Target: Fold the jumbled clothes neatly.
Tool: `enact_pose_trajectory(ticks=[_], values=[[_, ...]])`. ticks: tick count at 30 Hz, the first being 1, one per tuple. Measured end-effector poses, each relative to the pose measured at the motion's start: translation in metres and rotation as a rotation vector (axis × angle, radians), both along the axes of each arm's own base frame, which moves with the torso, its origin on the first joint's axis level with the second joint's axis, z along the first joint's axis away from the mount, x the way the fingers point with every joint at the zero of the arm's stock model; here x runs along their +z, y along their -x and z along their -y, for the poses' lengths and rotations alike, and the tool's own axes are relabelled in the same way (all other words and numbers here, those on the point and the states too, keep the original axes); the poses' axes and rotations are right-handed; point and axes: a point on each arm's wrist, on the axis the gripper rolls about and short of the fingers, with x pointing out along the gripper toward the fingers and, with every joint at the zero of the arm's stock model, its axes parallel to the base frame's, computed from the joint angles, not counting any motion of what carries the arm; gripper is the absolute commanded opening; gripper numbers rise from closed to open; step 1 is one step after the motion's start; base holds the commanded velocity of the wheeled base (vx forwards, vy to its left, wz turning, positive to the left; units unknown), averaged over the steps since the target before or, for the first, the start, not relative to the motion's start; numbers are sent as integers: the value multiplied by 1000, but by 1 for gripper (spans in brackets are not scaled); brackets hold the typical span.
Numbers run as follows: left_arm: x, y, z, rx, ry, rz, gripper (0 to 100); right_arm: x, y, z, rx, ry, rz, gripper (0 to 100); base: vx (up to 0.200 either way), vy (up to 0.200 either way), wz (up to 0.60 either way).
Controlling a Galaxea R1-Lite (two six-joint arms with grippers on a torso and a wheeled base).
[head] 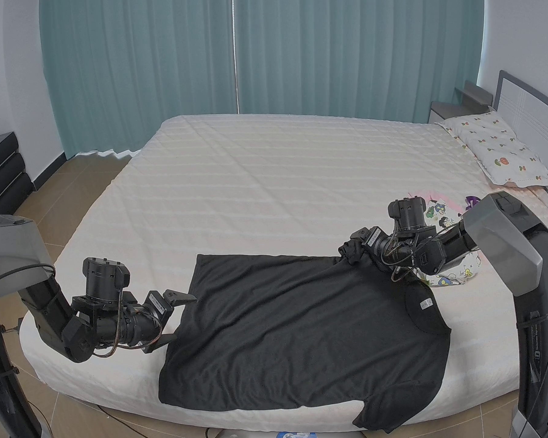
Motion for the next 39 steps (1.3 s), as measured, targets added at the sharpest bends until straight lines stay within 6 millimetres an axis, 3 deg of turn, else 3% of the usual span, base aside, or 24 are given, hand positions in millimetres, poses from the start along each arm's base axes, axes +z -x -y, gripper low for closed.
enact_pose_trajectory(ticks=[9, 18, 19, 26, 36, 39], values=[[-1, 0, 0, 0, -1, -4, 100, -12, -32, -10, -84, -4, 19, 100, 0, 0, 0], [-2, 1, 0, -1, -3, -6, 100, -27, -52, -16, -130, -44, 48, 100, 0, 0, 0], [-2, 1, 0, -1, -3, -6, 100, -30, -53, -16, -132, -44, 44, 0, 0, 0, 0], [-2, 1, 0, 0, -5, -7, 100, -39, -60, -8, -154, -48, 55, 0, 0, 0, 0], [-2, 1, 1, -1, -5, -8, 100, -21, -78, 43, -244, -93, 211, 0, 0, 0, 0], [-2, 1, 1, -1, -5, -7, 100, -20, -78, 46, -247, -94, 218, 0, 0, 0, 0]])
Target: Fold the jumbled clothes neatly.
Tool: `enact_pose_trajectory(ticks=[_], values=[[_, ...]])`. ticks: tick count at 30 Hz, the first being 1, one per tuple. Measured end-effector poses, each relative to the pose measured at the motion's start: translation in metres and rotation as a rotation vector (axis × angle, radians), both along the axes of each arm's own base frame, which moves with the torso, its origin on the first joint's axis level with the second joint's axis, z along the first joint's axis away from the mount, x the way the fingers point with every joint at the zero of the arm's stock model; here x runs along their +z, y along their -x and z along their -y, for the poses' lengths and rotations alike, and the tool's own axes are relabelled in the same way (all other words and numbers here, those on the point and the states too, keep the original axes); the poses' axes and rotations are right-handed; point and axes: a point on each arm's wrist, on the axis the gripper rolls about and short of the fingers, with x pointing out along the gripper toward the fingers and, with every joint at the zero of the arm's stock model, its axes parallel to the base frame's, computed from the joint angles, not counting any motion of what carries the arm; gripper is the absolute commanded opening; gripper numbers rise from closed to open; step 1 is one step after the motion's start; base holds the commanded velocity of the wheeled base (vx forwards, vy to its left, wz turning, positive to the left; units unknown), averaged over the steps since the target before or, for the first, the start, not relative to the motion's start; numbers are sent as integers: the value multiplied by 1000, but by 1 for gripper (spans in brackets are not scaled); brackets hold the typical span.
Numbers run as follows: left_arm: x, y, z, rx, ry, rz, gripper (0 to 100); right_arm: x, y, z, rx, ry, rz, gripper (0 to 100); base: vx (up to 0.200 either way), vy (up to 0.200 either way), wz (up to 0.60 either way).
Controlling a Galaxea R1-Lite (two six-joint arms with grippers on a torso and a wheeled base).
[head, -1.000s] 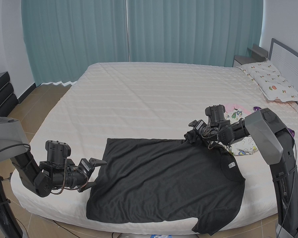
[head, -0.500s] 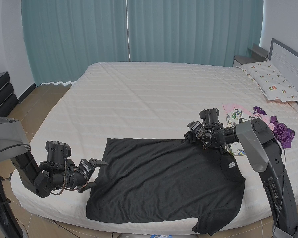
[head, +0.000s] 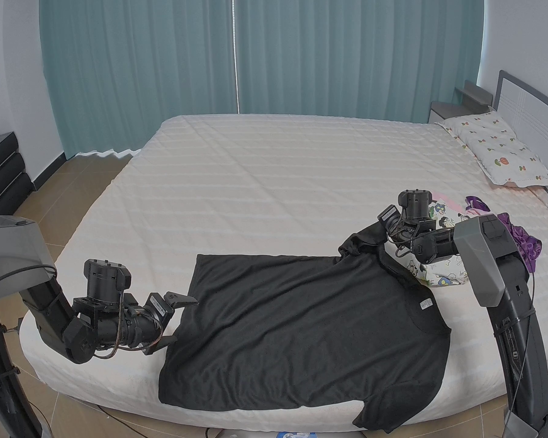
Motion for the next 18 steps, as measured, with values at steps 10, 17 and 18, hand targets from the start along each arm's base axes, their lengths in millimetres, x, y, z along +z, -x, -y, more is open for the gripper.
enact_pose_trajectory(ticks=[10, 17, 18], values=[[-1, 1, 0, -1, -2, -2, 100, 15, -2, 4, 3, -14, 64, 100, 0, 0, 0], [-1, 1, 0, -1, -2, -3, 100, 35, -4, 10, -6, -27, 147, 100, 0, 0, 0], [-1, 1, 0, -2, -2, -3, 100, 35, -3, 11, -10, -24, 135, 100, 0, 0, 0]])
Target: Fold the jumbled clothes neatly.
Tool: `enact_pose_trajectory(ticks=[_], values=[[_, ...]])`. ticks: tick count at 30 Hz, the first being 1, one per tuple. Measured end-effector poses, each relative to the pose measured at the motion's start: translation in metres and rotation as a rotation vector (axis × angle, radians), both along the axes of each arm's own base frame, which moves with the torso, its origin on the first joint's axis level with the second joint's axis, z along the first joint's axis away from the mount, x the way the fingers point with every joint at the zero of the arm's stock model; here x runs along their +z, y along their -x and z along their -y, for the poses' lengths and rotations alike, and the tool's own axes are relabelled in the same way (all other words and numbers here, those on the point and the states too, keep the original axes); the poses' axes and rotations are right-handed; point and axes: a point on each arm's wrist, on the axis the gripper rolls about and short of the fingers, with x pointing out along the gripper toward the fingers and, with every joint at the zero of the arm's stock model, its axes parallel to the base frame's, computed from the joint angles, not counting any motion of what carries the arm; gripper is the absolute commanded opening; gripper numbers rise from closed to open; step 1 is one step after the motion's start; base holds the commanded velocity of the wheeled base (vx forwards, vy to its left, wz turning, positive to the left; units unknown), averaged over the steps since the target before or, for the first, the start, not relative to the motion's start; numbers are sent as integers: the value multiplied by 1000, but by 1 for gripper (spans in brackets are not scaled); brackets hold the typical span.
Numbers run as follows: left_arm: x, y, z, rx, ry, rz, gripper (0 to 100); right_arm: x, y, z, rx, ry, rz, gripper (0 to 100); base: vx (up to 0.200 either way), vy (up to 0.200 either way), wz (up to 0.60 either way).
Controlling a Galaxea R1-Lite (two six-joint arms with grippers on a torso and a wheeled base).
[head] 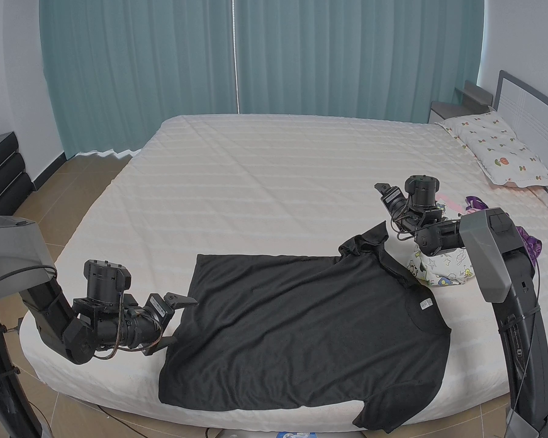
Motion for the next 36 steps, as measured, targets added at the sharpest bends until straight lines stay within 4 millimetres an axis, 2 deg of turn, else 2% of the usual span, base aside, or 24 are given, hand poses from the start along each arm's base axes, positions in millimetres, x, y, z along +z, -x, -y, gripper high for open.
enact_pose_trajectory(ticks=[7, 16, 22, 29, 36], values=[[0, 0, 0, 0, 0, 0, 100, -6, 10, 0, 18, 77, -105, 100, 0, 0, 0], [0, 0, 0, 0, 0, 0, 100, -34, 50, 5, 190, 405, -287, 100, 0, 0, 0], [0, 0, 0, -1, 0, 0, 100, -44, 68, -9, 299, 544, -331, 100, 0, 0, 0], [0, 0, 0, -1, 0, 0, 100, -58, 67, -20, 304, 668, -347, 100, 0, 0, 0], [0, 0, 0, 0, 0, 0, 100, -73, 60, -19, 255, 734, -375, 100, 0, 0, 0]])
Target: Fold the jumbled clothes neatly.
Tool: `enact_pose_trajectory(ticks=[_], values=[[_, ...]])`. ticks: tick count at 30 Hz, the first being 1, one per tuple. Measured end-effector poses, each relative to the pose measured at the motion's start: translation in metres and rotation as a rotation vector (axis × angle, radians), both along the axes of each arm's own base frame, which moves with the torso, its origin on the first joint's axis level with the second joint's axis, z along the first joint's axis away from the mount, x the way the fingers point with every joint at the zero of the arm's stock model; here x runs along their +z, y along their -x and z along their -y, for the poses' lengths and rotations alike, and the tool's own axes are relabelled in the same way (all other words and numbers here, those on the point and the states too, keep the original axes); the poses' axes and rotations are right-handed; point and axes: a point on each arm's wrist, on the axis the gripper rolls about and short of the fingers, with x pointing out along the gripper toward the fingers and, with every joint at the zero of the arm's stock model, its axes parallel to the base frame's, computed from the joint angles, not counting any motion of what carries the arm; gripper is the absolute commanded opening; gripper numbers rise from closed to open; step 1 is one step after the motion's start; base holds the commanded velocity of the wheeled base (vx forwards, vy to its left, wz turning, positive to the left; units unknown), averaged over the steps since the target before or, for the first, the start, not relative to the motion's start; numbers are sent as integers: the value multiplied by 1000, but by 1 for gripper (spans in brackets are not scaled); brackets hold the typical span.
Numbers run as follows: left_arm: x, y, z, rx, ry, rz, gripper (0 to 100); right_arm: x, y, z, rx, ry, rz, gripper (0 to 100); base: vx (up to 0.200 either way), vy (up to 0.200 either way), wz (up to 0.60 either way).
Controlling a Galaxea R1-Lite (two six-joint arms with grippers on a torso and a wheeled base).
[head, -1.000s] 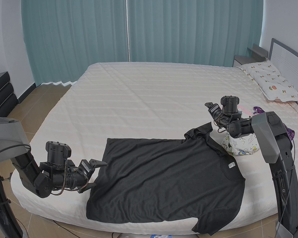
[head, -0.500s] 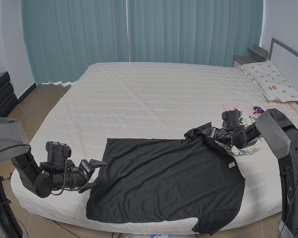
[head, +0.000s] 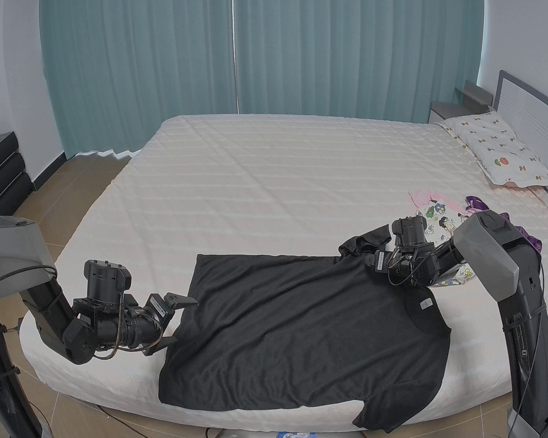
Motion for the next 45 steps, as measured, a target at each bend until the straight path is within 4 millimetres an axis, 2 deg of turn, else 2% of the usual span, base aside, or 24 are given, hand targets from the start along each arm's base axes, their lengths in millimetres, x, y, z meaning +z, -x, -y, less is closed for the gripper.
enact_pose_trajectory(ticks=[5, 9, 18, 27, 31, 34, 40, 45], values=[[0, 0, 0, 0, 0, 0, 100, -1, -16, 11, -81, 48, 46, 100, 0, 0, 0], [0, 0, 0, 0, 0, 0, 100, 1, -29, 31, -147, 56, 85, 100, 0, 0, 0], [0, 0, 0, -1, -1, 0, 100, 0, -42, 71, -240, 40, 125, 100, 0, 0, 0], [0, 0, 0, -1, -1, 0, 100, 23, -56, 85, -337, -109, 243, 100, 0, 0, 0], [0, 0, 0, -1, -1, 0, 100, 35, -57, 81, -341, -188, 266, 100, 0, 0, 0], [0, 0, 0, -2, 0, 0, 100, 43, -52, 68, -288, -237, 246, 100, 0, 0, 0], [0, 0, 0, -1, -1, 1, 100, 40, -38, 45, -174, -266, 170, 100, 0, 0, 0], [0, 0, 0, -1, 0, 1, 100, 33, -29, 29, -84, -206, 127, 100, 0, 0, 0]])
